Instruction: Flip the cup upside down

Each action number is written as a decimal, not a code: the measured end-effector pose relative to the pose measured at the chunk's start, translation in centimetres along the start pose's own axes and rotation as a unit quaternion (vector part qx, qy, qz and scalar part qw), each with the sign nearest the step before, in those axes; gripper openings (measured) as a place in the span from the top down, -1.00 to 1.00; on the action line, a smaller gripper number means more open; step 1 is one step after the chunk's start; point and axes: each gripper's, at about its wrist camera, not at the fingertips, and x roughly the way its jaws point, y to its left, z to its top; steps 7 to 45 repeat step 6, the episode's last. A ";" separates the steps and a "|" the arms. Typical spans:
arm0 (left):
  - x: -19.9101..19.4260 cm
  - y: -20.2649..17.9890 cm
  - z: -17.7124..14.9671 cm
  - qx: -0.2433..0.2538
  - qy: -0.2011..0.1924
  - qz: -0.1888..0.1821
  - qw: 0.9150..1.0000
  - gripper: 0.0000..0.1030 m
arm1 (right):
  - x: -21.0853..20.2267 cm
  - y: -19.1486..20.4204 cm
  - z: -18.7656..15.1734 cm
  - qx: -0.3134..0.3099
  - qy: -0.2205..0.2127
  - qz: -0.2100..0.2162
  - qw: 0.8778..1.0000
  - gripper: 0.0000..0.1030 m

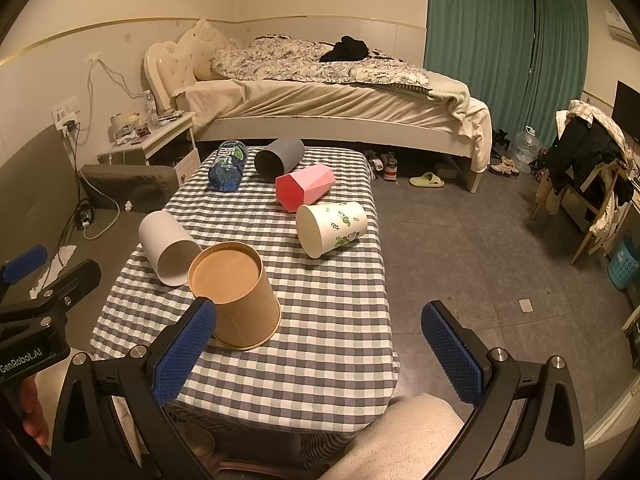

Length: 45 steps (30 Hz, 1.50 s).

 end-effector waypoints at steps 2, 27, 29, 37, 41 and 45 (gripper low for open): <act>-0.1 0.2 -0.1 -0.001 0.000 0.002 1.000 -1.00 | 0.0 0.0 0.0 0.000 0.001 0.000 1.000 -0.99; -0.2 0.5 -0.3 -0.002 0.002 0.002 1.000 -1.00 | 0.1 0.1 -0.2 -0.001 0.003 0.000 1.000 -0.99; -0.2 0.5 -0.3 -0.002 0.002 0.002 1.000 -1.00 | 0.1 0.1 -0.2 -0.001 0.003 0.000 1.000 -0.99; -0.2 0.5 -0.3 -0.002 0.002 0.002 1.000 -1.00 | 0.1 0.1 -0.2 -0.001 0.003 0.000 1.000 -0.99; -0.2 0.5 -0.3 -0.002 0.002 0.002 1.000 -1.00 | 0.1 0.1 -0.2 -0.001 0.003 0.000 1.000 -0.99; -0.2 0.5 -0.3 -0.002 0.002 0.002 1.000 -1.00 | 0.1 0.1 -0.2 -0.001 0.003 0.000 1.000 -0.99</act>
